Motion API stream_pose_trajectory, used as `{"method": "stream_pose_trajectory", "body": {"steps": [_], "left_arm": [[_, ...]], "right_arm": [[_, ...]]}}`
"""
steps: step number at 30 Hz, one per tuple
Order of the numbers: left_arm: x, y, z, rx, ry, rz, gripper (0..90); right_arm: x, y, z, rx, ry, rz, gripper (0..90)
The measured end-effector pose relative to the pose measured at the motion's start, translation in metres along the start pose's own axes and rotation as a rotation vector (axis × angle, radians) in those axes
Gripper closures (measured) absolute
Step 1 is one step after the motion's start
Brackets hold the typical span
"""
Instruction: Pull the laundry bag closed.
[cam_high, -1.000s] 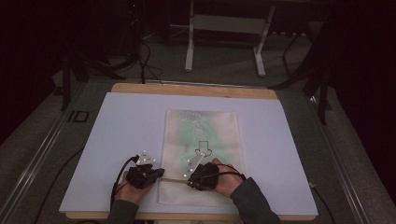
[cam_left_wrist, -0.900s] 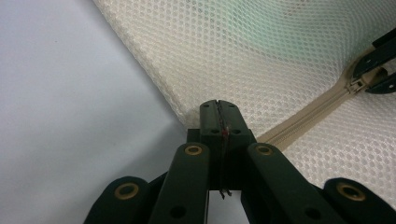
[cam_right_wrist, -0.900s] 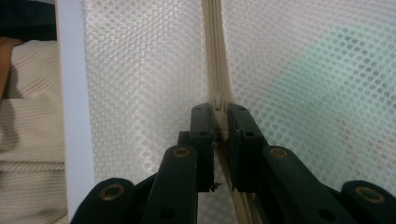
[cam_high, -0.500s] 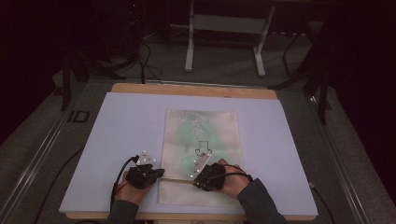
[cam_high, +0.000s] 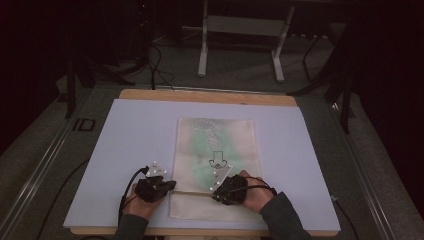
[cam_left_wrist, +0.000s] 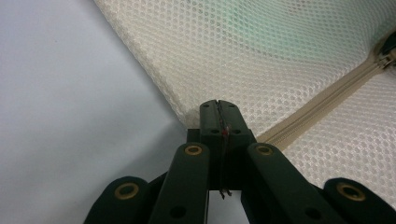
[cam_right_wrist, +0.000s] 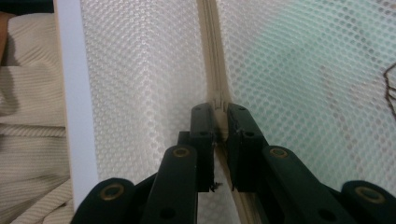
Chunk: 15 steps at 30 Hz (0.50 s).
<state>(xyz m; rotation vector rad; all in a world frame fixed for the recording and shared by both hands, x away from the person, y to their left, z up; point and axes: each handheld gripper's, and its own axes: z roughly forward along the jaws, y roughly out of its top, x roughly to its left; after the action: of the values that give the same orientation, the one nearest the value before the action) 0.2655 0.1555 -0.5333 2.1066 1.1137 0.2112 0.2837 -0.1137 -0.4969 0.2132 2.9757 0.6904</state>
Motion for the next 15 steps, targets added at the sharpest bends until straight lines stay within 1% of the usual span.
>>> {"method": "stream_pose_trajectory", "body": {"steps": [4, 6, 7, 12, 15], "left_arm": [[0.0001, 0.0000, 0.0000, 0.000, 0.000, -0.001, 89.4], [0.0001, -0.0001, 0.0000, -0.001, -0.001, -0.001, 89.4], [0.0000, -0.0001, 0.0000, -0.001, 0.000, -0.001, 89.4], [0.0001, -0.0001, 0.0000, -0.001, -0.001, -0.001, 89.4], [0.0001, -0.0001, 0.0000, -0.001, -0.001, -0.001, 89.3]], "right_arm": [[-0.0007, -0.0036, -0.0036, 0.003, -0.004, 0.008, 82.1], [-0.0011, -0.0044, -0.0043, -0.005, -0.002, 0.005, 82.1], [-0.0010, -0.0046, -0.0043, 0.003, -0.006, 0.005, 82.0], [-0.0013, -0.0052, -0.0050, -0.003, -0.001, 0.008, 82.1], [-0.0021, -0.0061, -0.0062, 0.004, -0.002, 0.007, 82.1]]}}
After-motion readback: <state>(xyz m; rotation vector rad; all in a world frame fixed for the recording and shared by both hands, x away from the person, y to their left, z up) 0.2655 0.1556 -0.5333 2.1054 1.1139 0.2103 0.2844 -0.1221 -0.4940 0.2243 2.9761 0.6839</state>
